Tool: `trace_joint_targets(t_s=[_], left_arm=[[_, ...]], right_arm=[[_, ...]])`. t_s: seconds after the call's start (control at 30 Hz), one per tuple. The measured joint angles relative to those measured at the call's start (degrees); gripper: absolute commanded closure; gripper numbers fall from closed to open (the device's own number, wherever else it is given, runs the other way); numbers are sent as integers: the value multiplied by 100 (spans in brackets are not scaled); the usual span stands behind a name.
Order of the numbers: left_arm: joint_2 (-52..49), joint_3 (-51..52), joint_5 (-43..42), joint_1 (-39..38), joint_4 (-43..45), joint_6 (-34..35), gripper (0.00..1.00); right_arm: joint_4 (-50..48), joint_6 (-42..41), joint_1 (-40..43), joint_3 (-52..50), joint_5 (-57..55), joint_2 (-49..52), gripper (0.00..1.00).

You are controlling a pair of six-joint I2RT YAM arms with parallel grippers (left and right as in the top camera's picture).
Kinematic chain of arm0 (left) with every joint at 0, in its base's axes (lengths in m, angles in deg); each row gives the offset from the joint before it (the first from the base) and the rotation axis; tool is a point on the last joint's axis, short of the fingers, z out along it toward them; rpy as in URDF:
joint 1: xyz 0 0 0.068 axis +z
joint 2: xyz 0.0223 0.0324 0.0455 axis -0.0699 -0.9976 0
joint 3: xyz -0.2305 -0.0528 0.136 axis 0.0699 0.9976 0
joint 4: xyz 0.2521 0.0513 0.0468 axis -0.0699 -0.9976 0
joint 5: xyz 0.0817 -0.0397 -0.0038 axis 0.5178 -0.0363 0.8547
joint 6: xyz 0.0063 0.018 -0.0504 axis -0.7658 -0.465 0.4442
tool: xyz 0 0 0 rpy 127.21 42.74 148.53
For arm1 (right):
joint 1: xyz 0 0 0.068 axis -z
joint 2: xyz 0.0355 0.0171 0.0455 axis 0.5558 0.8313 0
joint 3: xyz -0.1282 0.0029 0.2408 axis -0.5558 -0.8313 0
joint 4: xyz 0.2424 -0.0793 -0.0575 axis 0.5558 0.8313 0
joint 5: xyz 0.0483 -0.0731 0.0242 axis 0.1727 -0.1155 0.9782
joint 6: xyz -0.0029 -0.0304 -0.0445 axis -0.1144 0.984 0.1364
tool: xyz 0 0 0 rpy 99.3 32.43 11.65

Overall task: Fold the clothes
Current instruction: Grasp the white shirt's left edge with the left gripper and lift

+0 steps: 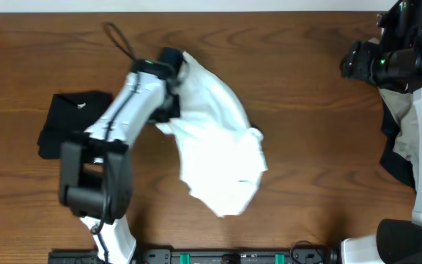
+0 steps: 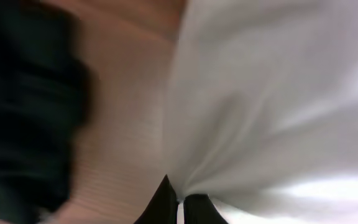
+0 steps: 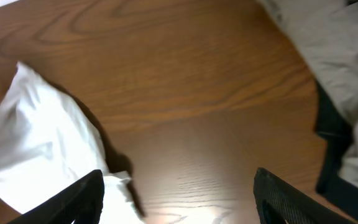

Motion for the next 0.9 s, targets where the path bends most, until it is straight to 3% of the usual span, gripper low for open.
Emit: trace_joint_targets(t_s=[0.23,0.33,0.47,0.67,0.9], left_arm=[[94,-192,-236,540,-74,-376,93],[92,-192,-310,503,-103,-468,87],[94,-192,-396,476,-227,-522,70],[94,-192,-428,476,-409,-566,55],[111,-192,-468,476,-573,-588,48]], right_arm=[[-461,669,-428,-990,1023,0,22],[-942,898,-979,-1626,1331,0,17],[-1871,1003,-1738,-2378,1674,0,16],[-3276,76,-2826,-3471,1572,0,15],[-4293,-1169,-3569,-4433,1104,0,16]])
